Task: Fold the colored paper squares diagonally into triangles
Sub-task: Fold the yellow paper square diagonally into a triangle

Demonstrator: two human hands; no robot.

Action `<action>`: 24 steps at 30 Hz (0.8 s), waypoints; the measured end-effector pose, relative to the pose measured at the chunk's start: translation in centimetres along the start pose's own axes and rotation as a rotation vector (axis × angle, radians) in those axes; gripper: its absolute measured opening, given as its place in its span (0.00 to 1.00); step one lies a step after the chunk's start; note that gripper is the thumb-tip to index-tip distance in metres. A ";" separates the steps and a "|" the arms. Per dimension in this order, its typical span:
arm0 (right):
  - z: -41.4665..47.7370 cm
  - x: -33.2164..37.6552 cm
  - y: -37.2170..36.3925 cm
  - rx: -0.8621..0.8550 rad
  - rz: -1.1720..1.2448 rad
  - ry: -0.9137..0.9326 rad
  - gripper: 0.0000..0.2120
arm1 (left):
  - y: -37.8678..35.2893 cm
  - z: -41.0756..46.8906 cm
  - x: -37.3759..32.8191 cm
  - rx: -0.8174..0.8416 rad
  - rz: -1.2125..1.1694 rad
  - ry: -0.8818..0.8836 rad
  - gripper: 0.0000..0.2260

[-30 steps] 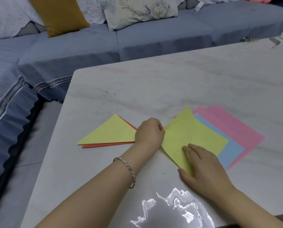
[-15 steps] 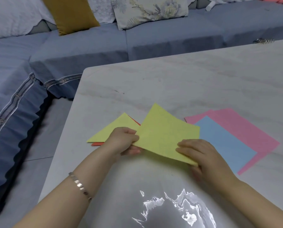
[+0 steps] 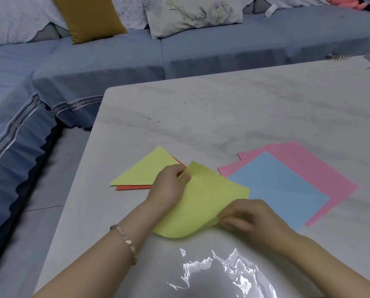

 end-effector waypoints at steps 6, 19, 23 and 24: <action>1.2 -0.2 3.0 -0.178 0.108 -0.129 0.06 | -1.6 -3.4 -2.2 0.158 -0.044 -0.103 0.15; 2.2 1.0 4.3 -0.312 0.410 -0.377 0.11 | 1.0 -5.2 -3.4 -0.002 -0.326 0.034 0.06; 1.8 2.0 5.7 -0.379 0.462 -0.384 0.12 | 2.4 -6.0 -4.5 -0.136 -0.339 -0.068 0.14; 1.6 2.4 6.2 -0.404 0.457 -0.376 0.11 | 2.7 -6.4 -5.0 -0.152 -0.346 -0.091 0.14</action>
Point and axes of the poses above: each hand's wrist, its own z-axis towards the middle knuckle, its own y-axis out of the back of the hand, x = y × z, the point moved 10 cm from there along z, towards the middle knuckle, and after that the axes turned 11 degrees about -z, right-handed, at the moved point
